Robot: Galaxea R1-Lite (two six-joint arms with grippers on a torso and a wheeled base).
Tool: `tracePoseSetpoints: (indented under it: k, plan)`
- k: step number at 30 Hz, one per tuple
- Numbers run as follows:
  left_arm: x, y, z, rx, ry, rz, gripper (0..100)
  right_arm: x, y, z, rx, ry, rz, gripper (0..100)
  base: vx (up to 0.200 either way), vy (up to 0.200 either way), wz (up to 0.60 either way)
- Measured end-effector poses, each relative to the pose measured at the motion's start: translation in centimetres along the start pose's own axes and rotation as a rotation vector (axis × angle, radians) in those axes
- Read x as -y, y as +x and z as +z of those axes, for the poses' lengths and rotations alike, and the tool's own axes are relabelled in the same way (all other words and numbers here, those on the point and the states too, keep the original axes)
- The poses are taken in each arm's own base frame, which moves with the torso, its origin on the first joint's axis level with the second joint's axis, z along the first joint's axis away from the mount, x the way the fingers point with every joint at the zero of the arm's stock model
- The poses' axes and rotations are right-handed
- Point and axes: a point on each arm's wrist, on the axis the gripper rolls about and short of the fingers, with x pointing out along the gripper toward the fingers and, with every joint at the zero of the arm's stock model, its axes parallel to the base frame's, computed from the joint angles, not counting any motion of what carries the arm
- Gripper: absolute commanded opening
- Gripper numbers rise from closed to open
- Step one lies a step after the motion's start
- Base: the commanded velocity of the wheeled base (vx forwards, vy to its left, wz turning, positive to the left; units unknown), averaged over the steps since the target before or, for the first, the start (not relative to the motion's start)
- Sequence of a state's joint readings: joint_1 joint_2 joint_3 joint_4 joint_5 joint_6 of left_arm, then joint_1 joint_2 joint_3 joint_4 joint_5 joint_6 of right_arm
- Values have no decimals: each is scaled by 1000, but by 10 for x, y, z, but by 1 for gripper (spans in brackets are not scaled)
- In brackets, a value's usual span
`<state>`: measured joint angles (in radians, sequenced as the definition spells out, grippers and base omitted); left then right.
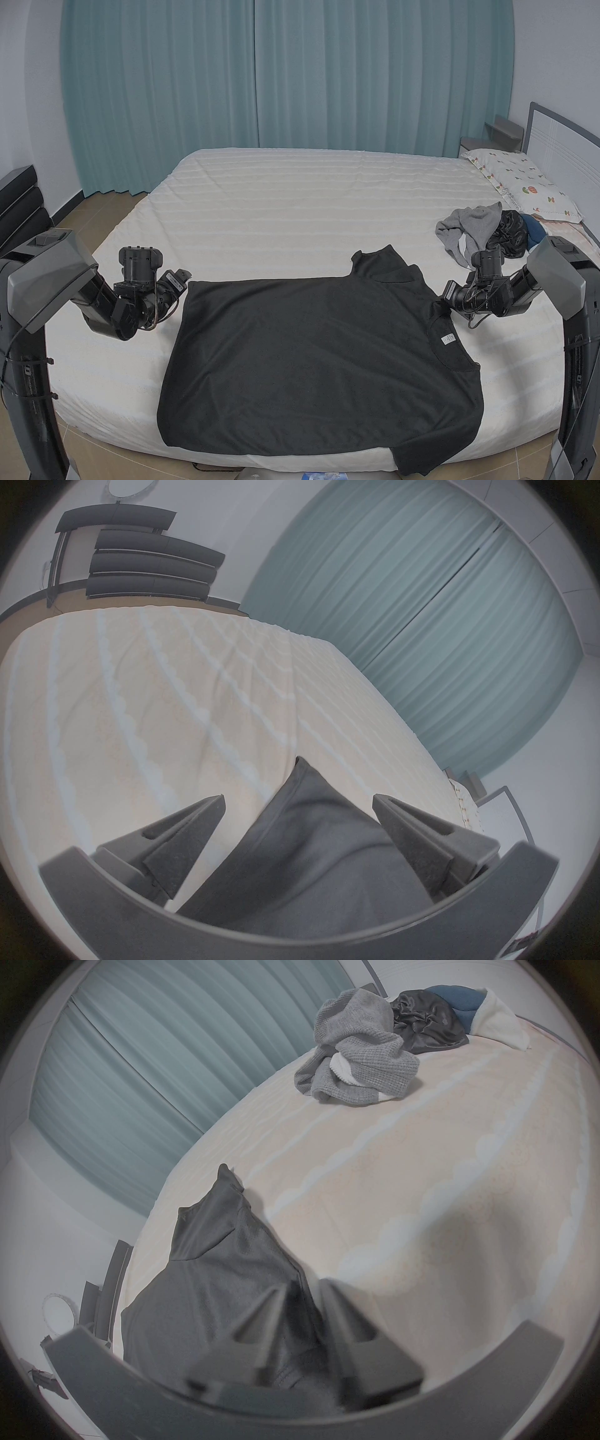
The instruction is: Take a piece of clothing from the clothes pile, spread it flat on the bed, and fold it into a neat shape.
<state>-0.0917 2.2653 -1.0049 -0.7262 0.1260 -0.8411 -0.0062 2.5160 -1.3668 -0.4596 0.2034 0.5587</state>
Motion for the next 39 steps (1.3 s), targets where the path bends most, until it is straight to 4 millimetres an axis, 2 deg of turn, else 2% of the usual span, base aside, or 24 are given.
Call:
tracePoseSetpoints:
  k: [6,13,19,26,27,33,39]
  plan:
    - [5,24,10,11,-27,9,100,-2,-6,3,-10,-3,-2,100,0,0,0]
    - [0,47,12,8,-39,33,100,-23,-5,22,59,-14,60,100,0,0,0]
    - [-2,58,12,9,-43,37,100,-40,11,28,96,-35,110,100,0,0,0]
    - [-3,64,11,8,-46,35,100,-43,37,31,132,-36,146,100,0,0,0]
    - [-3,65,11,9,-46,34,100,-44,41,30,135,-32,152,0,0,0,0]
    - [-4,72,10,13,-47,33,100,-48,60,25,143,-13,180,0,0,0,0]
    - [-5,75,11,17,-49,33,100,-53,68,21,165,-20,197,0,0,0,0]
